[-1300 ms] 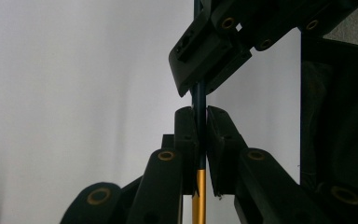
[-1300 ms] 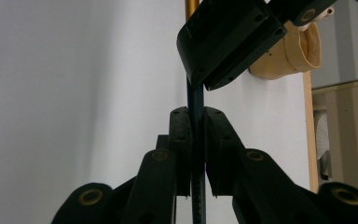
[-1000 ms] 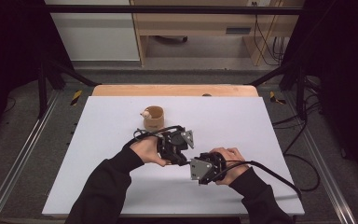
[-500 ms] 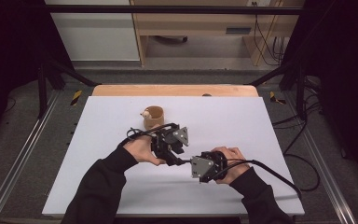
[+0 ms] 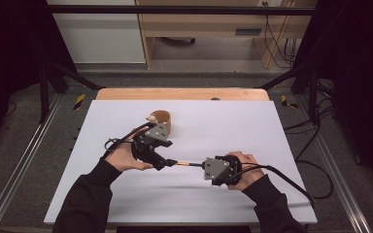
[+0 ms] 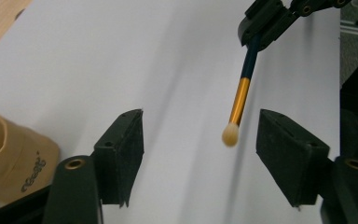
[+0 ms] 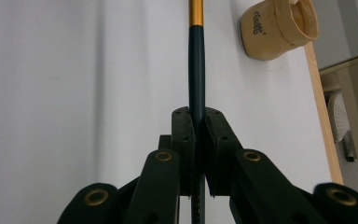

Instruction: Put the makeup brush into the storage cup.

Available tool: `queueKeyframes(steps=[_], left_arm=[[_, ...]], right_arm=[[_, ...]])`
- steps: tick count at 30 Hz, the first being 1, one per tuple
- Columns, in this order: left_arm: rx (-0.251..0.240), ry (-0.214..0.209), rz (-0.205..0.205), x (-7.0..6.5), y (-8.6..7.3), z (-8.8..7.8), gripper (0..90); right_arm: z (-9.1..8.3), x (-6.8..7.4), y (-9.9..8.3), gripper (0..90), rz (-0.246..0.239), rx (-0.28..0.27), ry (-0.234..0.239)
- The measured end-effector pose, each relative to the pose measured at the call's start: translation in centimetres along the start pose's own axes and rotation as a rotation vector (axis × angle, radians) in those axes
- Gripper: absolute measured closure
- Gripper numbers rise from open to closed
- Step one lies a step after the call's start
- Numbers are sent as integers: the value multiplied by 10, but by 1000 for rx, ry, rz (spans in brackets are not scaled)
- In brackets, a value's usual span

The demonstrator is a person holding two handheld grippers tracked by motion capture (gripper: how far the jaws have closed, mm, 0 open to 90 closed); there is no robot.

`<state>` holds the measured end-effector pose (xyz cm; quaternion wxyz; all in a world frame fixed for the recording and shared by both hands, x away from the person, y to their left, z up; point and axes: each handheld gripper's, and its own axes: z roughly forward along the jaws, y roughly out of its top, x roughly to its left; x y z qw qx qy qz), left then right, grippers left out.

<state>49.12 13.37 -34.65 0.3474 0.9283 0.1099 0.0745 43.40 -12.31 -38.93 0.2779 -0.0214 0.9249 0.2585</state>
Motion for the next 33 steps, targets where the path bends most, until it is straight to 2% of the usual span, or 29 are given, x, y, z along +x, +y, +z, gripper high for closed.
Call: queueKeyframes(steps=[6,10,11,14,16,17,19,21,24,25,26,28,29,33], left_arm=[[-26,28,-29,0,-18,-7,265],[-53,44,-63,-1,-29,-6,241],[-45,46,-57,0,-31,-6,237],[-76,61,-84,-3,-37,-4,223],[-80,69,-84,-3,-39,-4,216],[-100,81,-93,-5,-42,-3,215],[-109,85,-98,-6,-43,-3,214],[-148,93,-114,-10,-47,1,210],[-162,97,-124,-12,-48,3,210],[-171,101,-131,-13,-49,4,210],[-176,104,-132,-13,-50,5,210],[-206,113,-151,-15,-51,6,211],[-236,128,-170,-16,-53,7,211],[-274,163,-189,-18,-58,10,214]], right_arm=[[-2,-2,-6,839,34,-12,-8],[-3,-2,-10,839,71,-24,-8],[-4,-2,-11,839,87,-30,-17],[-6,-2,-14,839,93,-37,-19],[-8,-3,-16,839,105,-48,-28],[-9,-3,-17,839,113,-52,-31],[-9,-4,-18,839,118,-59,-37],[-12,-4,-20,839,142,-78,-50],[-13,-5,-21,839,148,-81,-52],[-13,-4,-22,839,169,-94,-58],[-13,-4,-22,839,169,-94,-58],[-14,-5,-23,839,176,-101,-64],[-14,-5,-24,839,194,-115,-60],[-13,-6,-27,839,239,-142,-57]])
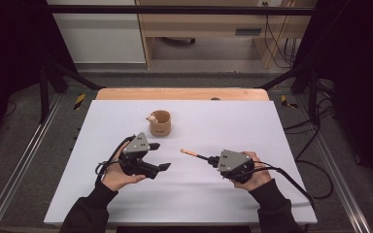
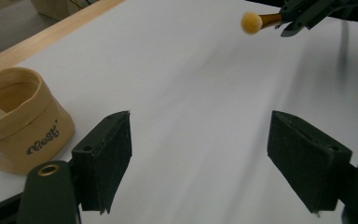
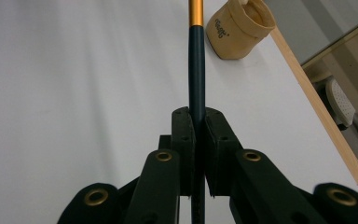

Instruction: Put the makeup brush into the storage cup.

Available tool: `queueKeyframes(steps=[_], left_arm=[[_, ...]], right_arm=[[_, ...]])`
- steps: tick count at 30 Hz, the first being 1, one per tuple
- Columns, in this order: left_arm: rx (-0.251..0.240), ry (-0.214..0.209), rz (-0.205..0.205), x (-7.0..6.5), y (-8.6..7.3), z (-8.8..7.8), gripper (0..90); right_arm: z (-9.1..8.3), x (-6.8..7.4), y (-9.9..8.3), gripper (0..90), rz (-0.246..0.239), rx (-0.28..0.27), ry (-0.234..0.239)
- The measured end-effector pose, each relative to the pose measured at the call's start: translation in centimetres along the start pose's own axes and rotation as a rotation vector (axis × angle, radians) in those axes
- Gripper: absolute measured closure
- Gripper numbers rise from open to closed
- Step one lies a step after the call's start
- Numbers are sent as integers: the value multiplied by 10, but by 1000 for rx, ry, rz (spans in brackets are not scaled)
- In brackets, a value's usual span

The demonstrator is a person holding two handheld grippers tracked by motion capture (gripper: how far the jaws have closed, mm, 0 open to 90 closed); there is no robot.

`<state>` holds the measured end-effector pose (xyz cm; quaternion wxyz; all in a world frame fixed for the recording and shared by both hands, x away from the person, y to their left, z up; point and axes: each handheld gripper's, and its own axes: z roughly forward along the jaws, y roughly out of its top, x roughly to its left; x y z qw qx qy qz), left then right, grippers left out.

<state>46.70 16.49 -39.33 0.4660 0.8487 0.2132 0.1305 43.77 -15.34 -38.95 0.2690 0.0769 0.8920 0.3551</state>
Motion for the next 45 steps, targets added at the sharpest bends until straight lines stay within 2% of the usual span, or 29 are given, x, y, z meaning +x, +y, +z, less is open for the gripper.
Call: queueKeyframes(steps=[3,6,13,19,24,27,45], left_arm=[[-23,16,-16,-1,-4,1,216],[-36,28,-27,-2,-7,3,218],[-120,66,-88,-8,-11,6,220],[-165,108,-140,-13,-14,11,218],[-186,122,-175,-16,-16,17,217],[-217,123,-197,-20,-16,20,217],[-279,126,-217,-36,-10,31,251]], right_arm=[[0,-1,-4,839,37,-19,-3],[1,-1,-7,839,47,-32,-7],[1,-2,-10,841,107,-69,-10],[2,-3,-12,841,152,-97,-26],[4,-3,-12,841,172,-113,-36],[5,-3,-12,841,191,-126,-38],[19,2,-13,840,270,-167,-65]])
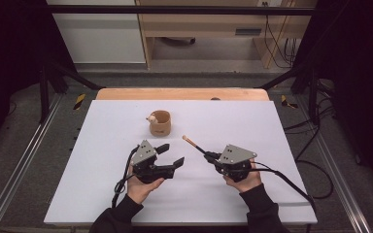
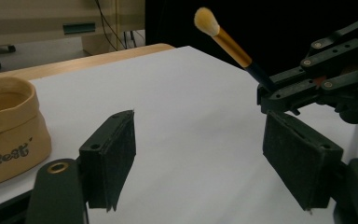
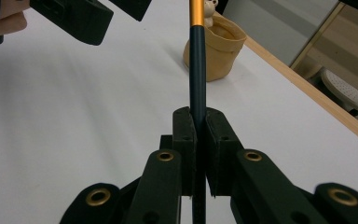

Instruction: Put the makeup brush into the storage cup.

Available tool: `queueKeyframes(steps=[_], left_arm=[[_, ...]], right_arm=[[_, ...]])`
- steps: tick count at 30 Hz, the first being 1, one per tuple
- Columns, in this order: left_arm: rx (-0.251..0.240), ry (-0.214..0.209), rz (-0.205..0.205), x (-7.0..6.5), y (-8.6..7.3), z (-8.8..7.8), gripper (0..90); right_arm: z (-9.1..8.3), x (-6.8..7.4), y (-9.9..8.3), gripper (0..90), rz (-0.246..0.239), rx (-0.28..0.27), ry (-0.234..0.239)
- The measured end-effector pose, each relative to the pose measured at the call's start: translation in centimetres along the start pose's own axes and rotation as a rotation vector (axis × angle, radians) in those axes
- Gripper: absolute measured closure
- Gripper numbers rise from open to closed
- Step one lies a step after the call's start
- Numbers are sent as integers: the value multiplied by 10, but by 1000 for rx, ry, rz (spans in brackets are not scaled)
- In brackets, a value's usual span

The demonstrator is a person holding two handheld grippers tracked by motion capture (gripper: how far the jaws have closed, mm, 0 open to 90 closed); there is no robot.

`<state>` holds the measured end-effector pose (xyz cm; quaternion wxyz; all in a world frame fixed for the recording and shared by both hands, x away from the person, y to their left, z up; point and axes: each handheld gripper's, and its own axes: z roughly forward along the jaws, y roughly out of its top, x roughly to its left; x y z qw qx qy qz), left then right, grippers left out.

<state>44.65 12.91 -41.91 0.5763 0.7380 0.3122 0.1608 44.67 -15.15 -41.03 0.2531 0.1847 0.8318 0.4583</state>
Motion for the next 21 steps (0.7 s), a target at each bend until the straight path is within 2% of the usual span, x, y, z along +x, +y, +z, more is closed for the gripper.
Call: queueKeyframes(steps=[6,9,13,21], left_arm=[[-12,-1,1,-3,2,1,277],[-31,-14,-22,-6,5,3,285],[-35,-14,-14,-8,7,5,291],[-43,-19,-25,-13,8,14,331]], right_arm=[[1,1,-1,841,12,-2,-3],[2,2,-1,841,19,-9,-6],[2,3,-1,841,21,-10,-6],[1,4,-1,841,26,-18,-7]])
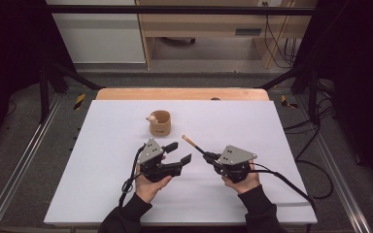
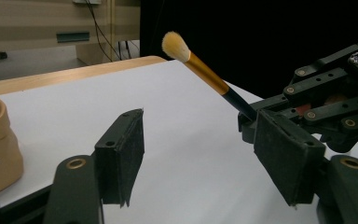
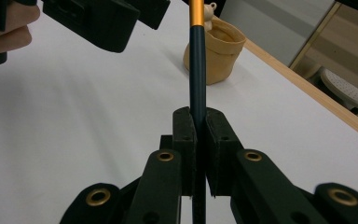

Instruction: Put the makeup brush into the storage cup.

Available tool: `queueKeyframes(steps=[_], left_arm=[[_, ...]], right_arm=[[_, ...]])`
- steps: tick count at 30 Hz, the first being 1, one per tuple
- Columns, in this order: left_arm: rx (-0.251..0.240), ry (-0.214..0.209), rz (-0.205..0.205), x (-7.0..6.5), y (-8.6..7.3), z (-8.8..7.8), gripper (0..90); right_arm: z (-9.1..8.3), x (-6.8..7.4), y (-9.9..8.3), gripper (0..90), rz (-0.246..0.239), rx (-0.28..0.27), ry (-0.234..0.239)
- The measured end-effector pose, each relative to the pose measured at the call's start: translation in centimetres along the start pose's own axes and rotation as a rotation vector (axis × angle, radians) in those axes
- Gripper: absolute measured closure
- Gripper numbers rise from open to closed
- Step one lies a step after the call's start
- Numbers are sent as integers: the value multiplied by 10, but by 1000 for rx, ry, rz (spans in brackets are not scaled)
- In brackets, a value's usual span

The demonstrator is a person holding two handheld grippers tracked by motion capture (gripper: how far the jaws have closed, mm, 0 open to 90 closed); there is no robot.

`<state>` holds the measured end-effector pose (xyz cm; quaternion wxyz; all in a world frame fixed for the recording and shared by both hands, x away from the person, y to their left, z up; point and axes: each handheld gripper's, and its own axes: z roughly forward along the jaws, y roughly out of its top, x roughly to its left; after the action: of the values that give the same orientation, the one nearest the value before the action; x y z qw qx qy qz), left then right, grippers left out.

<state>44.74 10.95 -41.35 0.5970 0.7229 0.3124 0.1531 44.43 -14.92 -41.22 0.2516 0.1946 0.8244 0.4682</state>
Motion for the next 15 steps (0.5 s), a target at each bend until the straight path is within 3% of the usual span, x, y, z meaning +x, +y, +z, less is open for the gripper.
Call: queueKeyframes(steps=[15], left_arm=[[-21,-22,-30,-6,1,17,436]], right_arm=[[2,1,-1,841,4,4,9]])
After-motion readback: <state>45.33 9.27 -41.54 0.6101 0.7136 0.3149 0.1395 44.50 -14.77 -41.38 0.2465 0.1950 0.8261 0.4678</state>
